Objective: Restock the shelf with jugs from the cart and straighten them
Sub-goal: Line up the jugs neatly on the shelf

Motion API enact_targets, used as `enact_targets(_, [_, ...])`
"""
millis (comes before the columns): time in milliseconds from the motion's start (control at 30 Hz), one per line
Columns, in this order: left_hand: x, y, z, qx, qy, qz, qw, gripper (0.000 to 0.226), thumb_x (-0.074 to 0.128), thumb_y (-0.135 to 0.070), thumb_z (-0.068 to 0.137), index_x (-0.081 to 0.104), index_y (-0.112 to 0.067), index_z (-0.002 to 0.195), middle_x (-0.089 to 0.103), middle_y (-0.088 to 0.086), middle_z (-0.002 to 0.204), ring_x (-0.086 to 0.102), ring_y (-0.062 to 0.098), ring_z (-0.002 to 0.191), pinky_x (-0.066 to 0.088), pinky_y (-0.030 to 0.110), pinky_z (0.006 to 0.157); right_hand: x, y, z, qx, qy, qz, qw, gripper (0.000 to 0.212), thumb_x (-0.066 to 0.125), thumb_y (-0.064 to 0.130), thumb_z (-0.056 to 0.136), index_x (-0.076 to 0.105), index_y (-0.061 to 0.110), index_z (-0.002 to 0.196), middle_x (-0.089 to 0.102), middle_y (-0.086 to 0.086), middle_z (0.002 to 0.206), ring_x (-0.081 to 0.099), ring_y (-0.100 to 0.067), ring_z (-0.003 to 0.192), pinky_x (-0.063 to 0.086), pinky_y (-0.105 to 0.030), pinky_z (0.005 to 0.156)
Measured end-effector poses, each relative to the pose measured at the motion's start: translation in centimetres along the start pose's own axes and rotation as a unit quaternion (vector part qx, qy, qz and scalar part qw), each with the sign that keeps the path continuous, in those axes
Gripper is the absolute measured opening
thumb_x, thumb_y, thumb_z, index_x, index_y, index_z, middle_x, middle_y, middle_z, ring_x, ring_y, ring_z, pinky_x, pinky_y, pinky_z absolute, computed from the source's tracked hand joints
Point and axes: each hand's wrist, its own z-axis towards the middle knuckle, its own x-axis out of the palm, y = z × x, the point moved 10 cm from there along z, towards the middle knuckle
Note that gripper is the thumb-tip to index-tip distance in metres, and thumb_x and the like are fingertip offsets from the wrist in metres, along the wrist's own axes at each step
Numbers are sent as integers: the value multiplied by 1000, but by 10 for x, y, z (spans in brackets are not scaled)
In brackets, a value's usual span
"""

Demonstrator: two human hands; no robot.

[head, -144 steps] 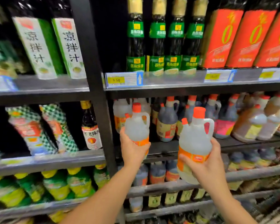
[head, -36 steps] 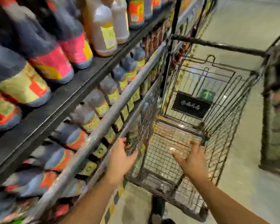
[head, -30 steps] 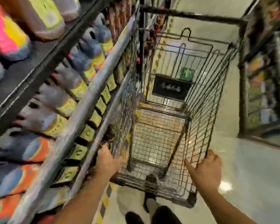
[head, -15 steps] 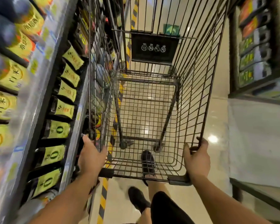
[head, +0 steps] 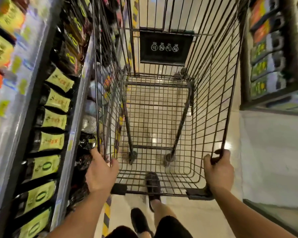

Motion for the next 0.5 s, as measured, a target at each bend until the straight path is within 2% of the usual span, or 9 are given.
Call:
enact_targets(67, [-3,-15,18,18,-2,0,1000,47,67,-28,84,28,-21,109,58,-1,71,54,22,57,41,33,56,1,12,9,-6,-4,9,1000,29,60,36,89,34,34,102,54,17,64,59,-16,59,50,-33,57])
enact_targets(167, [-7,-41,43,37,-22,8,999,54,71,-26,82,19,-31,97,45,-13,61,39,6,47,32,27,51,4,27,30,-10,-15,19,1000,30,60,37,89,34,33,103,55,15,65,58,-13,58,51,-34,57])
enact_targets(233, [-5,-59,61,38,-21,14,999,49,71,-28,82,24,-27,97,47,-11,62,43,14,49,34,29,52,4,37,50,-16,-20,16,1000,31,61,38,89,36,30,106,55,15,66,58,-14,59,50,-33,57])
enact_targets(300, [-1,-78,77,43,-15,-5,999,44,69,-28,83,27,-26,97,55,-4,69,50,23,58,40,34,57,3,47,71,-11,-23,13,1000,32,61,38,88,38,26,107,57,13,68,58,-18,60,46,-31,58])
enact_targets(400, [1,-108,99,50,-16,-20,998,41,67,-27,83,28,-26,95,60,-1,77,55,27,66,45,38,62,1,64,103,-11,-33,10,999,33,62,36,88,38,24,106,60,9,69,58,-22,61,46,-32,59])
enact_targets(500, [2,-136,126,53,-23,-10,998,41,65,-29,84,25,-24,96,59,-1,74,57,30,65,47,41,62,3,87,134,-7,-37,5,999,33,62,36,88,38,24,107,61,6,71,58,-22,62,43,-30,59])
